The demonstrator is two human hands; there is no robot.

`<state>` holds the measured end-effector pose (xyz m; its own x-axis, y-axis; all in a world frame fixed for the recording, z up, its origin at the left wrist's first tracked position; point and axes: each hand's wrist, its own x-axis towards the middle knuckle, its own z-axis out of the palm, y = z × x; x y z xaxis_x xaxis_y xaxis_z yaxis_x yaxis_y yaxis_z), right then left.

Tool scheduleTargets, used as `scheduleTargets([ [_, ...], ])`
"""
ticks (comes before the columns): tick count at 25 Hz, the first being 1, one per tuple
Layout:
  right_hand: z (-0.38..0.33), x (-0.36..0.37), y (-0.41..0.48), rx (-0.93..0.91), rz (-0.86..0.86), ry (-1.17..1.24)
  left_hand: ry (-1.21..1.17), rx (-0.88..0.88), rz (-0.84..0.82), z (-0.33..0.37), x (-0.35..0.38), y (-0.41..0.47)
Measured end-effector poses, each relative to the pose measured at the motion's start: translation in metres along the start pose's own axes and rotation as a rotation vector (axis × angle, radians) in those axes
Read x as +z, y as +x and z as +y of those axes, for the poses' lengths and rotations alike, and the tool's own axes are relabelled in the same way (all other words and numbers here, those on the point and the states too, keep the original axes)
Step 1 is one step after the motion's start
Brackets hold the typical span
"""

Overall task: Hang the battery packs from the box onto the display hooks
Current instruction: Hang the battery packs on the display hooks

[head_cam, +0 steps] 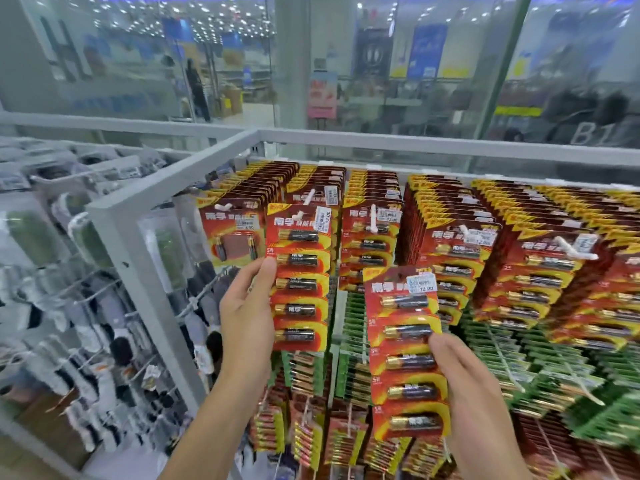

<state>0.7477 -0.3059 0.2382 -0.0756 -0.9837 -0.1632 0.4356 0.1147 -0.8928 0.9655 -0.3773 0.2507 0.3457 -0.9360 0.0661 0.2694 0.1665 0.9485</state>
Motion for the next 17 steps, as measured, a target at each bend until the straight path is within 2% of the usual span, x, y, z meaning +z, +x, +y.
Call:
scheduleTargets([
  [6, -0.011, 0.024, 0.0, -0.142, -0.024, -0.079, 0.02, -0.071, -0.098, -0.008, 0.033, 0.039],
  [10, -0.028, 0.055, -0.012, -0.152, 0.002, -0.162, 0.045, 0.013, 0.007, -0.022, 0.045, 0.058],
  [12, -0.014, 0.047, 0.003, -0.166, 0.004, -0.202, 0.061, 0.051, 0.052, -0.031, 0.045, 0.066],
  [17, 0.003, 0.052, 0.018, -0.219, 0.106, -0.249, 0.109, 0.099, 0.031, -0.045, 0.039, 0.081],
])
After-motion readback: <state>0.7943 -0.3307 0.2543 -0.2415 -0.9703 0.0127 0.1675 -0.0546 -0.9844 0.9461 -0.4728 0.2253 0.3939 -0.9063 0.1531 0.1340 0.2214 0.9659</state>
